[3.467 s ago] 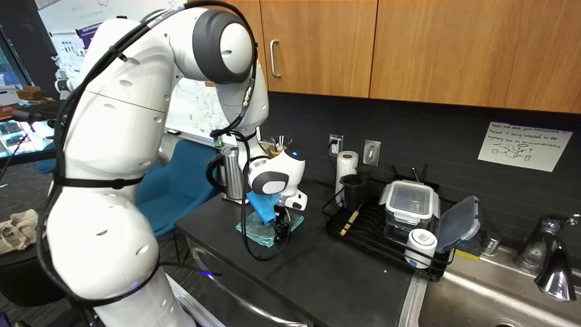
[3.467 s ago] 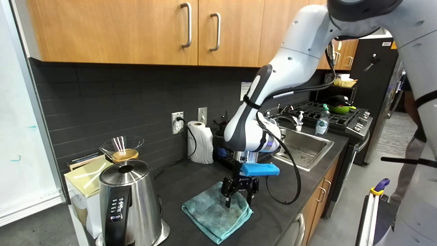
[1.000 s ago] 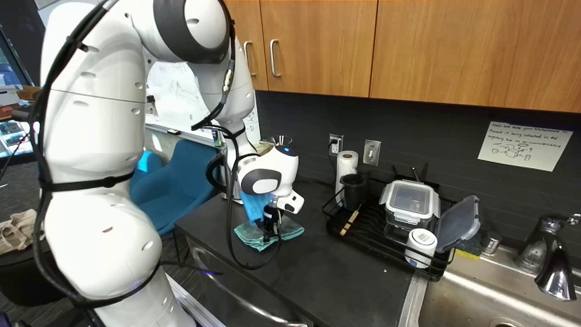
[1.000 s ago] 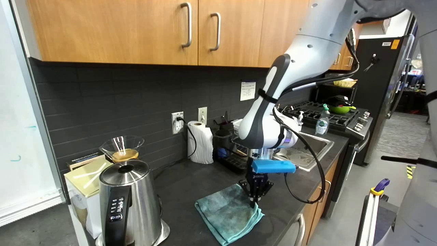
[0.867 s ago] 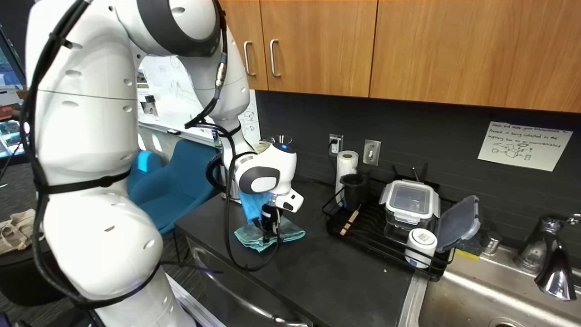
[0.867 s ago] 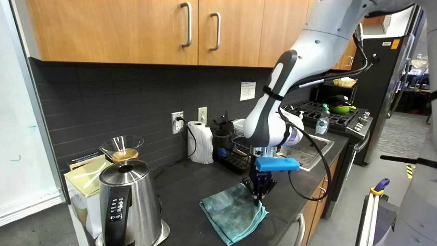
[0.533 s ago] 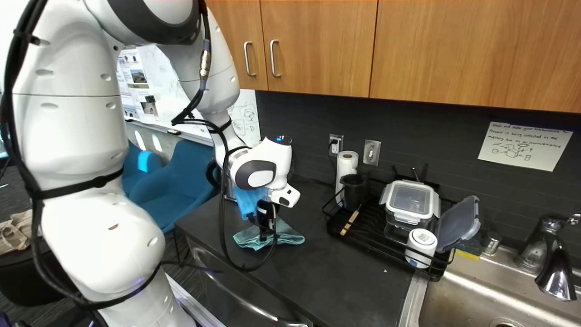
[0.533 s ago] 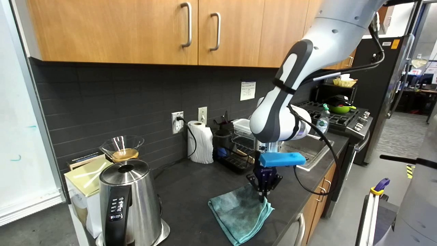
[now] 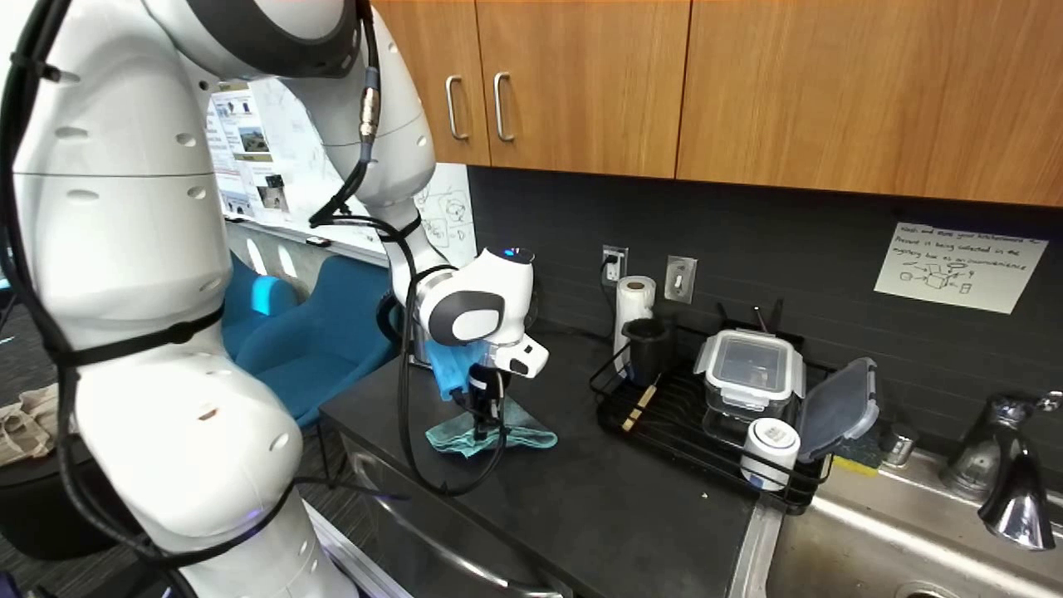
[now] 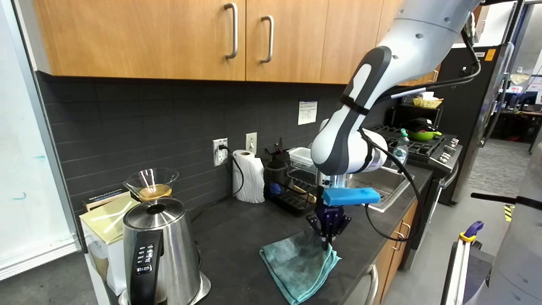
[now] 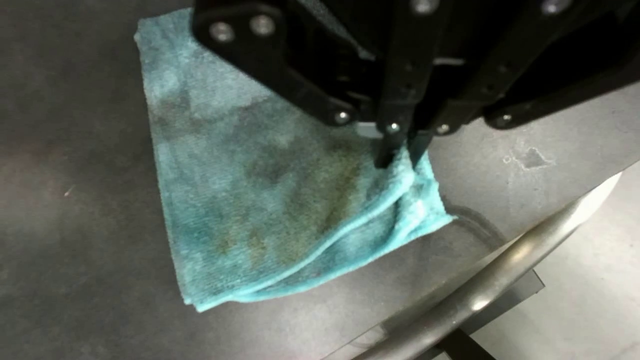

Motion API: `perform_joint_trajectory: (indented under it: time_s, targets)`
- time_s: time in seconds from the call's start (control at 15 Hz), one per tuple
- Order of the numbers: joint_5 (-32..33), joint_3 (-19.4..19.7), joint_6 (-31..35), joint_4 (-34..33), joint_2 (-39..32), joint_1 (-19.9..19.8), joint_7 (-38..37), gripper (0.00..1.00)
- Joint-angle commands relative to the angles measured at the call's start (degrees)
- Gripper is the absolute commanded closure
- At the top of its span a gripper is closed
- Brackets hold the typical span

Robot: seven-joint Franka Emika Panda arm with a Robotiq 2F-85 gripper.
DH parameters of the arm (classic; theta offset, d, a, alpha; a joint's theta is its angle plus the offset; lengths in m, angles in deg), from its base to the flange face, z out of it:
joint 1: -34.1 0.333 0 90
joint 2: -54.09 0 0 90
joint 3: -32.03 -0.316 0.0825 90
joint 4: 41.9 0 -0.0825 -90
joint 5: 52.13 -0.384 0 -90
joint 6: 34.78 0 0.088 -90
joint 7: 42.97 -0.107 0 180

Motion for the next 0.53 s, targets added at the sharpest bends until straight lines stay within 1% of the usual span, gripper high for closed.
perform_joint_trajectory:
  time_s: [0.0,0.13,0.2,0.27,0.33,0.4,0.47]
  targets:
    - [-0.02,0.42,-0.19,-0.07,0.04,0.41,0.01,0.95]
    - [-0.02,0.42,-0.20,-0.07,0.05,0.41,0.01,0.95]
    - [-0.01,0.39,-0.37,-0.10,0.06,0.39,0.17,0.99]
    - [0.27,0.50,-0.57,-0.22,-0.09,0.49,-0.24,0.99]
    - [-0.29,0.39,-0.57,-0.31,-0.17,0.37,-0.21,0.70]
    - [-1.47,0.02,-0.69,-0.37,-0.13,0.04,0.77,0.69]
    - [-3.15,-0.39,-0.44,-0.31,0.02,-0.35,1.71,0.64]
